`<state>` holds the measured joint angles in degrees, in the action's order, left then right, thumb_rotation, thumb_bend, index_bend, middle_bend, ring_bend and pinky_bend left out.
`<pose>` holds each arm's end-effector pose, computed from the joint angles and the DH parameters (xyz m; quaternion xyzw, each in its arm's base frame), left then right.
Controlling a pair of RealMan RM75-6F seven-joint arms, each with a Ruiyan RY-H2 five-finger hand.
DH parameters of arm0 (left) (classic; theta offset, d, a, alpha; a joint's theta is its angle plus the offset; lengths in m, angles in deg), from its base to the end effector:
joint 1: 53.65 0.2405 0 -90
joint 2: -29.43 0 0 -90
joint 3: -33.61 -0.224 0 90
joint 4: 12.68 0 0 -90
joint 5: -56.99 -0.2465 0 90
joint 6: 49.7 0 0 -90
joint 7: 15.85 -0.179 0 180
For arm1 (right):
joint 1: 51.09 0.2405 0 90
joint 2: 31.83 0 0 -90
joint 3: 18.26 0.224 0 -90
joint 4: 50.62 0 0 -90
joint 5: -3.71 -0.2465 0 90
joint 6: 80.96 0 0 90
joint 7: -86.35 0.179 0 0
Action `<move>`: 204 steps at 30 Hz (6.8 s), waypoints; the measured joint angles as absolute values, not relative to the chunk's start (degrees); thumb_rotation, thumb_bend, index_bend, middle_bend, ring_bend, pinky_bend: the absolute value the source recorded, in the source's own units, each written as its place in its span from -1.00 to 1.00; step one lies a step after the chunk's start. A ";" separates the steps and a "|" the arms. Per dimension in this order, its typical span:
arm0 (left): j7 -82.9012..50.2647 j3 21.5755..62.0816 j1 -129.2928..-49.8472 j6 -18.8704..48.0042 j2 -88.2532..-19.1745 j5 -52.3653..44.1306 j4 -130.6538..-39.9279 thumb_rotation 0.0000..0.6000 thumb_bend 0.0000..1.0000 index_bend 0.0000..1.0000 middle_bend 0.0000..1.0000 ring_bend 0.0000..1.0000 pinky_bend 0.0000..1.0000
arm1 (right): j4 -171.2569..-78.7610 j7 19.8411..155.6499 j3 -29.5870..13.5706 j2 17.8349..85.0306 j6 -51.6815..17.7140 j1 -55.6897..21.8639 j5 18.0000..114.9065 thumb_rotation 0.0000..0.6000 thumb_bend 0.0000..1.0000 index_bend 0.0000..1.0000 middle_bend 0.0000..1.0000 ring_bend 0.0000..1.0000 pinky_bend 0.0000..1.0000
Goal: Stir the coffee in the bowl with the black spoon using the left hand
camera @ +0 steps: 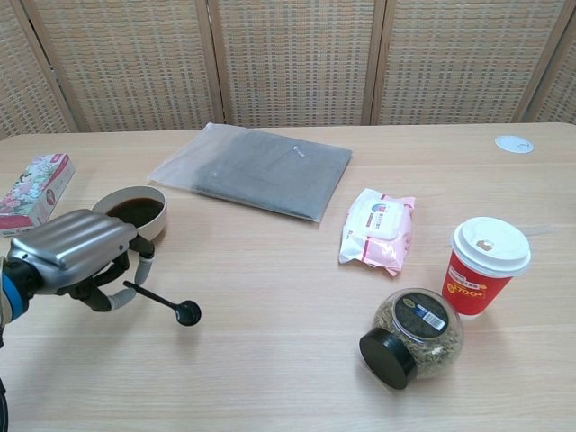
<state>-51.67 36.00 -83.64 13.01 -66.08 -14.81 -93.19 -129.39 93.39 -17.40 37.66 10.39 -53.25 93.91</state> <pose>-0.1743 0.2901 -0.0988 -0.7849 -0.2921 -0.2770 0.4710 -0.3424 -0.1697 0.1151 0.5825 -0.3802 0.3823 0.6082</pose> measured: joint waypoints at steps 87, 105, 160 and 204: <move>-72.62 37.35 -101.58 2.89 -68.24 -25.99 -61.15 1.00 -0.20 0.29 0.80 0.57 0.41 | -127.45 95.45 -17.18 38.21 9.32 -53.92 91.88 1.00 -0.29 -0.75 -0.72 -1.00 -0.98; -69.31 36.83 -99.39 3.71 -66.89 -24.35 -58.60 1.00 -0.20 0.28 0.79 0.57 0.41 | -127.85 95.17 -17.27 38.05 9.69 -54.16 92.26 1.00 -0.29 -0.75 -0.71 -1.00 -0.98; -63.51 35.50 -97.67 5.10 -64.03 -24.17 -64.19 1.00 -0.20 0.29 0.80 0.57 0.41 | -128.01 94.86 -17.37 38.35 9.58 -54.50 92.53 1.00 -0.29 -0.75 -0.71 -1.00 -0.98; -64.37 38.28 -98.98 4.01 -67.33 -21.11 -59.28 1.00 -0.20 -0.01 0.78 0.57 0.41 | -128.11 94.89 -17.36 38.00 10.05 -55.15 92.22 1.00 -0.29 -0.75 -0.71 -1.00 -0.98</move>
